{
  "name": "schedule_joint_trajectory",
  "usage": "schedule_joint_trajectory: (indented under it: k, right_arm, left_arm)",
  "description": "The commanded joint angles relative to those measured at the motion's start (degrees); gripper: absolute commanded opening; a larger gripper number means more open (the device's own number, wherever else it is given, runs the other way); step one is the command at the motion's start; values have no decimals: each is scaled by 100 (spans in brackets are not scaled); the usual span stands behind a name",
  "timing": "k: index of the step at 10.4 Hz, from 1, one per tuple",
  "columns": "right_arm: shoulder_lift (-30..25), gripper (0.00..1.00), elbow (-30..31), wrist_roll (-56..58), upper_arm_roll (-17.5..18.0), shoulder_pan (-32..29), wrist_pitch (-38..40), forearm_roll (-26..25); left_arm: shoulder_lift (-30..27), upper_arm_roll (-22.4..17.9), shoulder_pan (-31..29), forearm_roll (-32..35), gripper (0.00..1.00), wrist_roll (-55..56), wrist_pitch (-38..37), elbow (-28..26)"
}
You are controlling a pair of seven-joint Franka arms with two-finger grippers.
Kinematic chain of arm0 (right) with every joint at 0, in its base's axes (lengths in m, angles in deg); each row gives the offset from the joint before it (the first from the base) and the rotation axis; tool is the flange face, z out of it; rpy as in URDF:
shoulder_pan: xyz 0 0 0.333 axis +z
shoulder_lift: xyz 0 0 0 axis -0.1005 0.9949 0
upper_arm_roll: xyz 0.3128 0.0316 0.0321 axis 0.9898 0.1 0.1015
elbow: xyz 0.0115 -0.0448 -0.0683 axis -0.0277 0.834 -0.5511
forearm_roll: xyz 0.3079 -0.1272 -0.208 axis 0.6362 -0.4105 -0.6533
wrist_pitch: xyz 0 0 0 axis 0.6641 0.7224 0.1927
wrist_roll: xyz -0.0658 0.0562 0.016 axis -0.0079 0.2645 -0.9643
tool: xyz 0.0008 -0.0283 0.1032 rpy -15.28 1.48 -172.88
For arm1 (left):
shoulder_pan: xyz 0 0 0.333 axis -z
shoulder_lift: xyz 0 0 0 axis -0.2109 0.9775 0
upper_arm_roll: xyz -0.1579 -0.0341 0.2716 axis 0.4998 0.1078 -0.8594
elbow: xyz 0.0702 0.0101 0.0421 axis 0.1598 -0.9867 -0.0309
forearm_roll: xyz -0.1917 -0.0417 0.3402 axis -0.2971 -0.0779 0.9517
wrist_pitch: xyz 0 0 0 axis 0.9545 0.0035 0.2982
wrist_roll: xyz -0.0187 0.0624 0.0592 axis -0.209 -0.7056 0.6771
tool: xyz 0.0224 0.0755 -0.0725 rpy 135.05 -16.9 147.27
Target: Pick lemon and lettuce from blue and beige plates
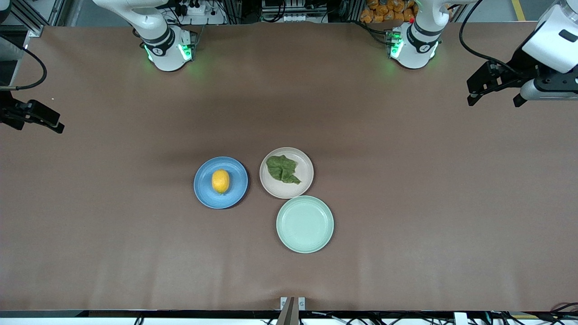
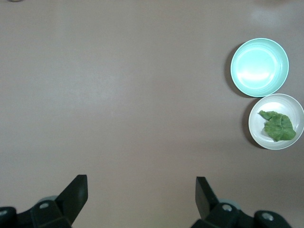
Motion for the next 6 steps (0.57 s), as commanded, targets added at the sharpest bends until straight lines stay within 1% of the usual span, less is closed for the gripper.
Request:
schedule_joint_trajectory:
  k: [1,5,6]
  right_arm:
    - [26,100,-106,43,6,-20,98,-29]
    - [26,100,-106,43,6,-28,98,-29]
    - [26,100,-106,43,6,-28,107,-29]
  left_arm:
    - [-49,23,-44,-36,100,-90,1,-11]
    - [30,31,-26,-44,100,-28,1,-19]
    - [64,49,-26,-53,100,-19,1,-98]
